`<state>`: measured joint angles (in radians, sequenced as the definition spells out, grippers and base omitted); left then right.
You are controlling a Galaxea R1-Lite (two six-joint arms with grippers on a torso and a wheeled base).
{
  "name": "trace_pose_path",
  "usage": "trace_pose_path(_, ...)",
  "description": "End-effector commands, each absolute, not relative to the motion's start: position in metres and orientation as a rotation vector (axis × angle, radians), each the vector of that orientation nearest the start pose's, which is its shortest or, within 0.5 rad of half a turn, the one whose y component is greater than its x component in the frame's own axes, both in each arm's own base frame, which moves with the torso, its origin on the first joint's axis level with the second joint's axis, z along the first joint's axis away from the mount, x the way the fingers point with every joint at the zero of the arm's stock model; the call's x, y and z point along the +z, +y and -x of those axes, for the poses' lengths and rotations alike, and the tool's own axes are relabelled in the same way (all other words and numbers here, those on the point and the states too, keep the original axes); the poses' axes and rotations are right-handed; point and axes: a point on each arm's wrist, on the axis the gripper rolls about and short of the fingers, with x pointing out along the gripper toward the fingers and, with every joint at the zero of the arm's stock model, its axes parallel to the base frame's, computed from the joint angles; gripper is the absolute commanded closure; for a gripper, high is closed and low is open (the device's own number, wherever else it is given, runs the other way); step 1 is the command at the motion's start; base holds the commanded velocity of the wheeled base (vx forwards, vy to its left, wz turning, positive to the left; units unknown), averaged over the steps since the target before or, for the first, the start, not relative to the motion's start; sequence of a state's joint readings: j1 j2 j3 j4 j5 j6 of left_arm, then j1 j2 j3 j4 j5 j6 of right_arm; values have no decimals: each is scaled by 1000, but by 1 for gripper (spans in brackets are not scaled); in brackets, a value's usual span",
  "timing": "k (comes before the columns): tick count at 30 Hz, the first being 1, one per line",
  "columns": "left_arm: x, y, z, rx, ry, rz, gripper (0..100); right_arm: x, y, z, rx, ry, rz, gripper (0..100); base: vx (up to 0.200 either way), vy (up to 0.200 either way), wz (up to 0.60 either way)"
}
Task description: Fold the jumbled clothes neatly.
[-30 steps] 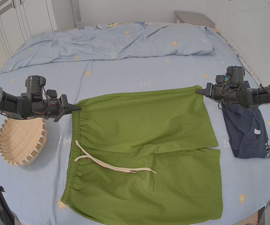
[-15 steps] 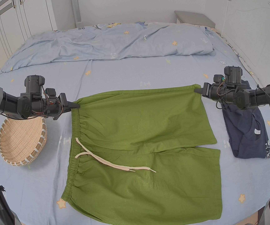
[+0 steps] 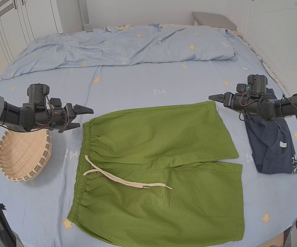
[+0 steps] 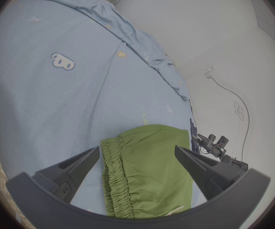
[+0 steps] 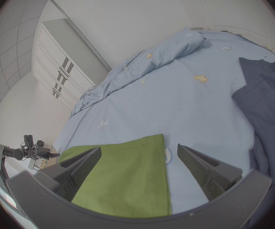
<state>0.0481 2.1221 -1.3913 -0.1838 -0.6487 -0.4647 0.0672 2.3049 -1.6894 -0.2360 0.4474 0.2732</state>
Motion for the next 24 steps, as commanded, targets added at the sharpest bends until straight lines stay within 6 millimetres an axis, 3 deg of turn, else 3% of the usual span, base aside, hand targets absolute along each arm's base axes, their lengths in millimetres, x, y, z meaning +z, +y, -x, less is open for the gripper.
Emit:
trace_pose_path(1,151,4,-416,-465,649,631,0,162,34,-471,448,420,-341,0,0,0,0)
trace_pose_path(3,161,3,-409,-469,638,631,0,170,29,-465,442,417,-347,0,0,0,0)
trace_pose_path(9,172,-6,-345,-469,695,666,0,189,6,-396,392,474,-405,0,0,0,0)
trace_pose_path(11,172,-6,-343,-470,698,667,0,189,5,-395,391,477,-406,0,0,0,0)
trace_pose_path(12,161,-5,-311,-454,752,680,0,182,-2,-360,386,537,-431,0,0,0,0)
trace_pose_path(15,145,-6,-272,-434,829,704,0,165,-4,-324,381,619,-453,0,0,0,0)
trace_pose_path(16,138,-7,-259,-429,856,711,0,161,-5,-315,378,633,-461,0,0,0,0)
trace_pose_path(17,138,-7,-259,-429,856,711,0,161,-5,-315,378,633,-461,0,0,0,0)
trace_pose_path(18,126,-7,-235,-416,900,720,0,154,-5,-297,381,655,-471,0,0,0,0)
trace_pose_path(20,115,-7,-213,-403,935,722,0,147,-3,-279,383,669,-475,0,0,0,0)
trace_pose_path(24,92,-7,-185,-387,1009,688,0,138,1,-249,391,678,-470,0,0,0,0)
